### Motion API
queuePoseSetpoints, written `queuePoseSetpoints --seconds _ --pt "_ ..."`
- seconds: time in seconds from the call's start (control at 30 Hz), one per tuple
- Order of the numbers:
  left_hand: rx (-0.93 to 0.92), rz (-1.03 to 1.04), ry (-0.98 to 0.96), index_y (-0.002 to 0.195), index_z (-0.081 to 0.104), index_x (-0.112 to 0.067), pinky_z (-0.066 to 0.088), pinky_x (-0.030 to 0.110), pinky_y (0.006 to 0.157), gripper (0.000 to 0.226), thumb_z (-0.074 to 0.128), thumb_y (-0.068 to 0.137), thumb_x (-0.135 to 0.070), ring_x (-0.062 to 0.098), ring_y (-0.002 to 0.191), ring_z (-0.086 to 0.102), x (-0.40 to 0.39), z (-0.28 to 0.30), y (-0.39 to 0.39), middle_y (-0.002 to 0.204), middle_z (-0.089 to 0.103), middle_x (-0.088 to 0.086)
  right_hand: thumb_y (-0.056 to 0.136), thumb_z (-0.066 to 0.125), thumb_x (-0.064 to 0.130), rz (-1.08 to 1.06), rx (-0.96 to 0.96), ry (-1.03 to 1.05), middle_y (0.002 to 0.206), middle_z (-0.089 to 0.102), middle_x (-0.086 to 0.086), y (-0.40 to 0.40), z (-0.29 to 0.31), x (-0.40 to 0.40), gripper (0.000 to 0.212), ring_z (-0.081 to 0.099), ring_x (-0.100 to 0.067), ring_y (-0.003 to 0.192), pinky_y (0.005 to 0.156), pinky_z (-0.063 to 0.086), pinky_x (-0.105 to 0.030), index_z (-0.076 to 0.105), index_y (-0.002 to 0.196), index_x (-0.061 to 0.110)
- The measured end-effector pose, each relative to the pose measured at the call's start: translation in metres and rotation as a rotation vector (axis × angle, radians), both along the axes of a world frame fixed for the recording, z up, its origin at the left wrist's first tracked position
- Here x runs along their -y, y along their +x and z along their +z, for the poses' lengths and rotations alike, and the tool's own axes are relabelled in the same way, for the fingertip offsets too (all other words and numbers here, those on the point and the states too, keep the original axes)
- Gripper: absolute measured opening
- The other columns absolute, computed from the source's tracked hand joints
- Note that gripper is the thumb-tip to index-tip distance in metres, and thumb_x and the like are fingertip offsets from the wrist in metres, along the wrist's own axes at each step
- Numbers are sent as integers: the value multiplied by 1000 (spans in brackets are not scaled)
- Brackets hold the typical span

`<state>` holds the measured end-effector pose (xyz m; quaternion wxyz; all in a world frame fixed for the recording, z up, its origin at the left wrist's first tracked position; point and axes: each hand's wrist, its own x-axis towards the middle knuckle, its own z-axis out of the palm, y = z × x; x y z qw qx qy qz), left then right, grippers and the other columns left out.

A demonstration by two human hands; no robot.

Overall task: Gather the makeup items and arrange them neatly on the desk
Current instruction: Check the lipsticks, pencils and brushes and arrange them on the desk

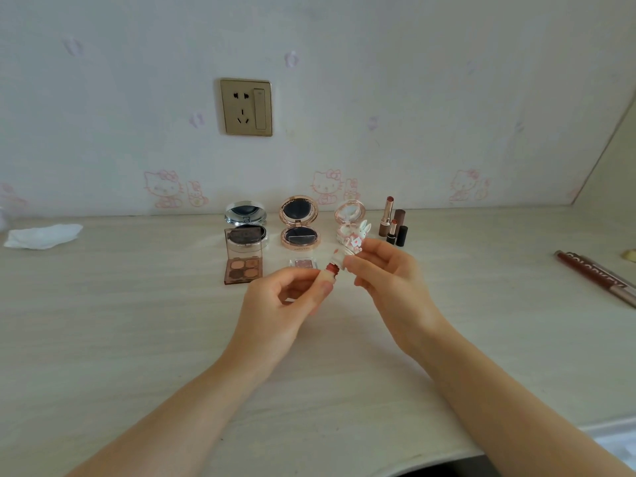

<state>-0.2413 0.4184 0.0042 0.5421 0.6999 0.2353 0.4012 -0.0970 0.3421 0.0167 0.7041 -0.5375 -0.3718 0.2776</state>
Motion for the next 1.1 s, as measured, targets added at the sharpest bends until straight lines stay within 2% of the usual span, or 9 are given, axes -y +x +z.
queuePoseSetpoints --seconds 0.17,0.27,0.37,0.5,0.6,0.73,0.87,1.0,1.1 --pt "9 -85 -38 109 65 -20 55 22 68 29 74 82 -18 18 73 70 1 -1 0 84 74 1 85 65 8 14 -79 30 94 70 -2 3 -2 0 21 61 -14 85 74 43 -29 67 106 9" --pt "-19 -99 35 106 63 -21 54 21 68 36 76 77 -5 14 77 69 2 -2 1 89 73 -2 87 62 6 30 -156 64 93 66 -6 5 -2 1 25 60 -15 82 71 44 -27 63 111 3" --pt "-16 -106 84 99 59 -19 54 24 69 37 77 73 1 17 77 69 4 -3 3 89 72 3 88 61 6 42 -182 73 90 65 -6 6 0 3 27 62 -14 80 72 45 -28 61 114 -1" --pt "-28 -102 174 88 51 -21 55 26 70 35 79 73 -7 19 78 69 6 -3 6 86 69 4 88 61 6 25 -223 90 89 62 -10 7 4 5 27 61 -16 78 77 45 -33 61 113 -4" --pt "-46 -130 283 94 49 -28 51 20 70 35 77 78 -16 17 79 69 7 -2 11 81 71 -2 89 61 5 26 -239 94 94 61 -14 15 8 10 27 60 -21 83 79 46 -35 60 114 -5" --pt "-117 -154 475 106 51 -41 48 16 73 38 75 80 -28 11 81 67 14 2 24 80 67 -11 89 60 4 77 -168 31 96 66 -15 36 13 22 22 63 -25 87 84 48 -36 65 109 -1" --pt "-187 -208 640 123 56 -40 44 12 75 45 71 84 -27 8 81 59 28 3 45 82 56 -13 87 62 5 104 -147 -11 93 66 -17 59 16 35 23 66 -22 82 76 52 -28 63 105 -9" --pt "-259 -243 717 127 59 -36 46 23 79 39 65 88 -32 9 82 53 41 3 69 85 49 -7 86 64 7 65 -118 -68 86 70 -10 79 14 47 10 66 -18 76 69 52 -25 72 92 5" --pt "-316 -283 775 126 59 -35 45 26 84 38 65 88 -32 5 91 50 46 4 84 89 53 -10 86 64 7 14 -85 -123 84 69 -9 93 11 53 10 64 -16 74 66 48 -24 71 93 4"
